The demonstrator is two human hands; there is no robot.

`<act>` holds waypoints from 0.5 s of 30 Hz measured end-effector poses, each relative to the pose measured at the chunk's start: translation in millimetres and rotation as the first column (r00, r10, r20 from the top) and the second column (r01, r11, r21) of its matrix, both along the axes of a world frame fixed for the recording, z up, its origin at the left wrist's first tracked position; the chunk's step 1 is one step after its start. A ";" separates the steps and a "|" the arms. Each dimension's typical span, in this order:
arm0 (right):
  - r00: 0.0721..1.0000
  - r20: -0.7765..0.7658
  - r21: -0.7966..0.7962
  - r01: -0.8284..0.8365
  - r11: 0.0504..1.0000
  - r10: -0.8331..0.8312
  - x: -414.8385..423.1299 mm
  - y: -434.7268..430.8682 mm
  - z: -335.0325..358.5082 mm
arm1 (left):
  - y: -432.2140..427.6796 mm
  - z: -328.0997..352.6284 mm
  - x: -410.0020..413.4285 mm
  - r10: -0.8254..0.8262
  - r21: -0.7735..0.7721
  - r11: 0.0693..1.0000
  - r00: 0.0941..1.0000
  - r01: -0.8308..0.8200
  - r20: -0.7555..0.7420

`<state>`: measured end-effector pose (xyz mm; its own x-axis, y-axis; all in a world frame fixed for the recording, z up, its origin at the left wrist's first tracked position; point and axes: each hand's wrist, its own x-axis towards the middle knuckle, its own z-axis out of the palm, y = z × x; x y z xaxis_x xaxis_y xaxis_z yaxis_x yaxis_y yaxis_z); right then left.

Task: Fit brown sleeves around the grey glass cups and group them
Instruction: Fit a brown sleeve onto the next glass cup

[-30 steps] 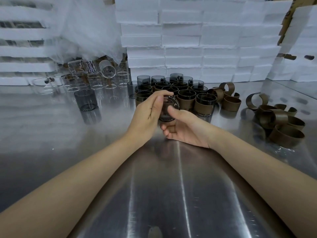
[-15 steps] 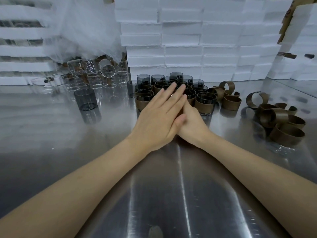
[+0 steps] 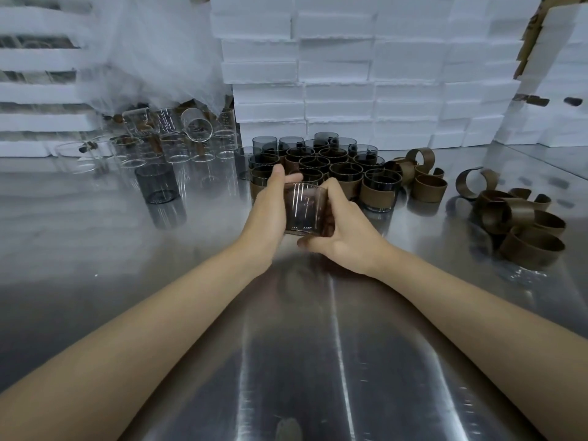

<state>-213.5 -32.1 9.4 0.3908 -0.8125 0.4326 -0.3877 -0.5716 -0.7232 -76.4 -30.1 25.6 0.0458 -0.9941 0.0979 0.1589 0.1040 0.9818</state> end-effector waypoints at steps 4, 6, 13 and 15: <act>0.993 0.108 0.044 -0.047 0.998 0.042 -1.2 1.9 1.3 | -0.9 -4.1 2.9 -0.187 0.171 0.954 0.933 0.248 -0.309; 0.985 0.158 0.053 -0.075 0.996 0.065 -0.2 2.0 2.3 | -2.5 -6.8 2.5 -0.222 0.152 0.948 0.923 0.280 -0.314; 0.969 0.233 0.110 -0.108 0.988 0.080 6.7 -1.9 0.3 | -7.7 -10.6 0.5 -0.188 0.119 0.967 0.949 0.223 -0.253; 0.964 0.265 0.172 -0.060 0.983 0.013 8.2 -4.6 0.1 | -7.2 -10.5 -0.4 -0.193 0.115 0.968 0.956 0.222 -0.222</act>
<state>-205.3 -36.7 9.5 0.3139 -0.8727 0.3739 -0.1526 -0.4350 -0.8874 -76.7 -37.4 15.1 -0.1579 -0.9870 -0.0300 0.3640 -0.0864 0.9274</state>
